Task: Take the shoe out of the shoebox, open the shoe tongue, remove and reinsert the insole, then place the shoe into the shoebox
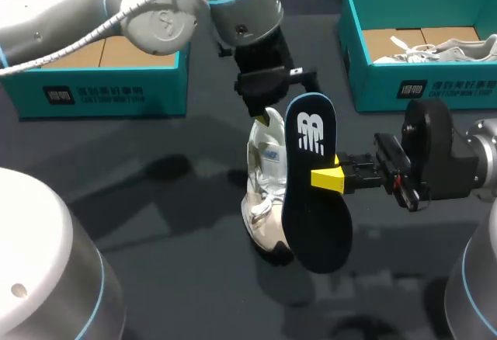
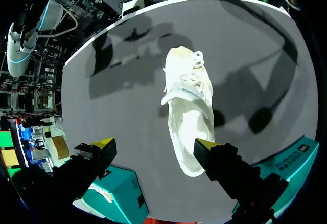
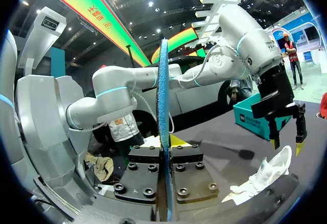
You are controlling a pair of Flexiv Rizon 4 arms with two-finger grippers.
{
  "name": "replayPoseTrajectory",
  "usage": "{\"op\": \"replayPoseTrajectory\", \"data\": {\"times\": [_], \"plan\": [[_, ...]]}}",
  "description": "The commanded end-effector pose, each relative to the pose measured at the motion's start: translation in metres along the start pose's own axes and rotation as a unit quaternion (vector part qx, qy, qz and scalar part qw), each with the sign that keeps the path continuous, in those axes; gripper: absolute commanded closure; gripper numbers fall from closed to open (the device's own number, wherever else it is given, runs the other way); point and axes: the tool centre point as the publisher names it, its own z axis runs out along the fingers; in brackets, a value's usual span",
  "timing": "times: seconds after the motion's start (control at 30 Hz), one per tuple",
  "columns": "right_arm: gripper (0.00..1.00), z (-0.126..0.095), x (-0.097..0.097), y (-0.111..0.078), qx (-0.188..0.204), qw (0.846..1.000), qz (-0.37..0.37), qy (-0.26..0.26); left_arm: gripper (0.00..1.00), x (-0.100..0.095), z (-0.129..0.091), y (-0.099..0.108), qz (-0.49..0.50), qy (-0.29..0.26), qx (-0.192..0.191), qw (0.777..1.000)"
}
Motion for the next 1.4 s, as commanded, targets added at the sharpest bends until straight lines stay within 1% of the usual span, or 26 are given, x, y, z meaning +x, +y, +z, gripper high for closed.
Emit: {"op": "replayPoseTrajectory", "data": {"times": [0.03, 0.17, 0.23, 0.3, 0.63, 0.67, 0.7, 0.73, 0.77, 0.8, 0.87, 0.9, 0.97, 1.03, 1.13, 1.2, 1.27, 1.3, 1.37, 1.4], "plan": [[1.00, 0.001, 0.001, -0.001, 0.000, 1.000, 0.000, -0.001, 0.00, 0.008, -0.005, -0.015, 0.021, -0.113, -0.024, 0.993], [1.00, 0.001, 0.001, -0.001, 0.000, 1.000, 0.000, -0.001, 0.00, -0.002, -0.018, -0.016, 0.039, -0.195, -0.042, 0.979], [1.00, 0.001, 0.001, -0.001, 0.000, 1.000, 0.000, -0.001, 0.00, -0.011, -0.027, -0.015, 0.051, -0.245, -0.044, 0.967], [1.00, 0.001, 0.001, -0.001, 0.000, 1.000, 0.000, -0.001, 0.00, -0.023, -0.041, -0.014, 0.079, -0.280, -0.045, 0.956], [1.00, 0.001, 0.001, -0.001, 0.000, 1.000, 0.000, -0.001, 0.00, -0.023, -0.041, -0.014, 0.079, -0.280, -0.045, 0.956], [1.00, 0.001, 0.001, -0.001, 0.000, 1.000, 0.000, -0.001, 0.00, -0.021, -0.035, -0.014, 0.091, -0.284, -0.037, 0.954], [1.00, 0.001, 0.001, -0.001, 0.000, 1.000, 0.000, -0.001, 0.00, -0.021, -0.031, -0.012, 0.083, -0.294, -0.042, 0.951], [1.00, 0.001, 0.001, -0.001, 0.000, 1.000, 0.000, -0.001, 0.00, -0.022, -0.032, -0.011, 0.087, -0.316, -0.042, 0.944], [1.00, 0.001, 0.001, -0.001, 0.000, 1.000, 0.000, -0.001, 0.00, -0.023, -0.036, -0.011, 0.095, -0.345, -0.042, 0.933], [1.00, 0.001, 0.001, -0.001, 0.000, 1.000, 0.000, -0.001, 0.00, -0.025, -0.039, -0.009, 0.086, -0.361, -0.047, 0.928], [1.00, 0.001, 0.001, -0.001, 0.000, 1.000, 0.000, -0.001, 0.00, -0.026, -0.044, -0.005, 0.087, -0.404, -0.047, 0.909], [1.00, 0.001, 0.001, -0.001, 0.000, 1.000, 0.000, -0.001, 0.00, -0.027, -0.047, -0.002, 0.077, -0.412, -0.050, 0.906], [1.00, -0.003, -0.011, 0.006, 0.003, 1.000, 0.017, 0.017, 0.00, -0.028, -0.055, 0.002, 0.070, -0.437, -0.046, 0.896], [1.00, -0.006, -0.023, 0.012, 0.011, 0.999, 0.036, 0.031, 0.00, -0.028, -0.063, -0.001, 0.077, -0.456, -0.050, 0.885], [1.00, -0.010, -0.039, 0.020, 0.012, 0.998, 0.055, 0.040, 0.00, -0.029, -0.073, 0.002, 0.073, -0.474, -0.058, 0.876], [1.00, -0.011, -0.052, 0.026, 0.015, 0.996, 0.071, 0.051, 0.00, -0.031, -0.080, 0.002, 0.075, -0.486, -0.056, 0.869], [1.00, -0.013, -0.061, 0.029, 0.018, 0.995, 0.081, 0.051, 0.00, -0.033, -0.086, 0.002, 0.075, -0.492, -0.060, 0.865], [1.00, -0.014, -0.069, 0.033, 0.010, 0.994, 0.094, 0.055, 0.00, -0.035, -0.089, 0.003, 0.084, -0.492, -0.046, 0.866], [1.00, -0.016, -0.080, 0.038, -0.006, 0.991, 0.122, 0.061, 0.00, -0.038, -0.095, 0.003, 0.092, -0.497, -0.037, 0.862], [1.00, -0.021, -0.093, 0.040, -0.023, 0.986, 0.152, 0.065, 0.00, -0.038, -0.099, 0.001, 0.100, -0.496, -0.038, 0.861]]}}
